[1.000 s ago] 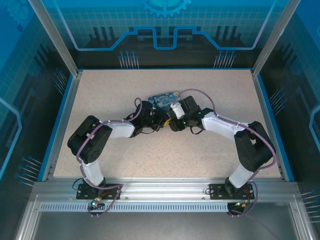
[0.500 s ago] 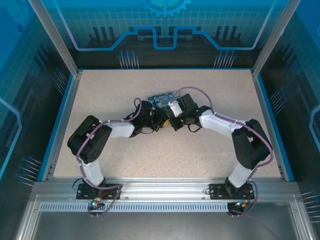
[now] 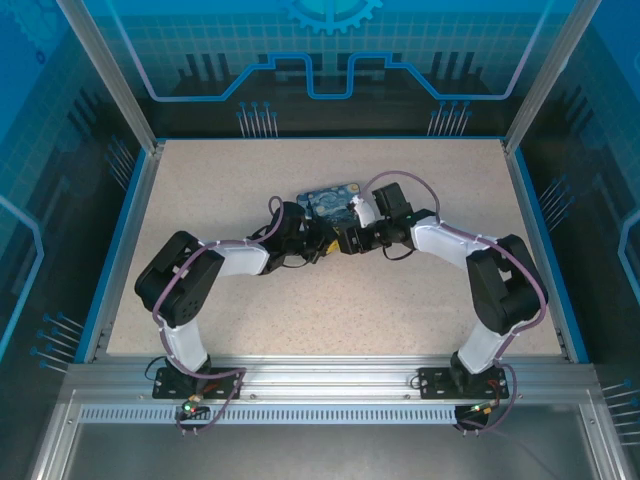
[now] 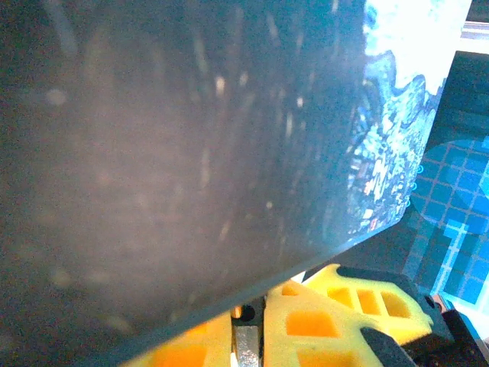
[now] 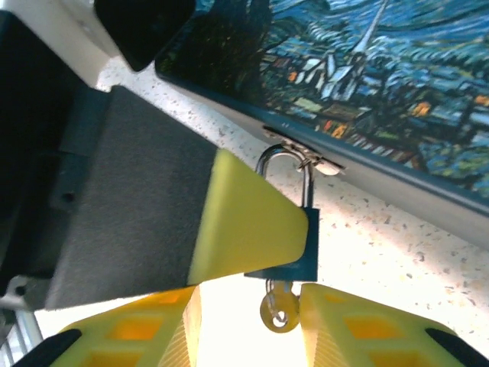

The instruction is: Unlock a padlock with a key

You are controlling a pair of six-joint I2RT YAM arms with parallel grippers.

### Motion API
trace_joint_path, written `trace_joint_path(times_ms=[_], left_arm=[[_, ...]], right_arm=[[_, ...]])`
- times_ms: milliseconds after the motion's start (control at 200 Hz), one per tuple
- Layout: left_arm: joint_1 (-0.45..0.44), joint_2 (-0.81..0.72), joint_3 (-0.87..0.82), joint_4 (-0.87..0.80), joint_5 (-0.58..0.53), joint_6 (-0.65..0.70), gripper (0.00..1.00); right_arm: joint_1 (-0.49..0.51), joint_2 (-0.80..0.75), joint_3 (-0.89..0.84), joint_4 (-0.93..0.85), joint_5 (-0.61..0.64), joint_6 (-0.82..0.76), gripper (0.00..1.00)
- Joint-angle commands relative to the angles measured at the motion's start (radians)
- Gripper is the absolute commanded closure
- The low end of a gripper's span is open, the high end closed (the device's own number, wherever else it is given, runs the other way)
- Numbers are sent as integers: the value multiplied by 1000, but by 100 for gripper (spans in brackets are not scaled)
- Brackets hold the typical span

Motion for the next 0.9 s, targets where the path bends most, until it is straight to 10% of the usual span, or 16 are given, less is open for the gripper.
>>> trace_joint_path(times_ms=[0,160,465,895], left_arm=[[0,-21,11,-27,30,41,100],[0,-14,17,-101,16,124,100],[-2,-19,21,-161,16,190,34],[1,-223,-7,-374,-62,305,1]], right_arm=[[-49,-83,-62,35,-61,54,60],[-83,-157,-132,85,-48,120,55],[-83,-227,-161,99,9,197,46],[-48,-213,-213,133,76,272,44]])
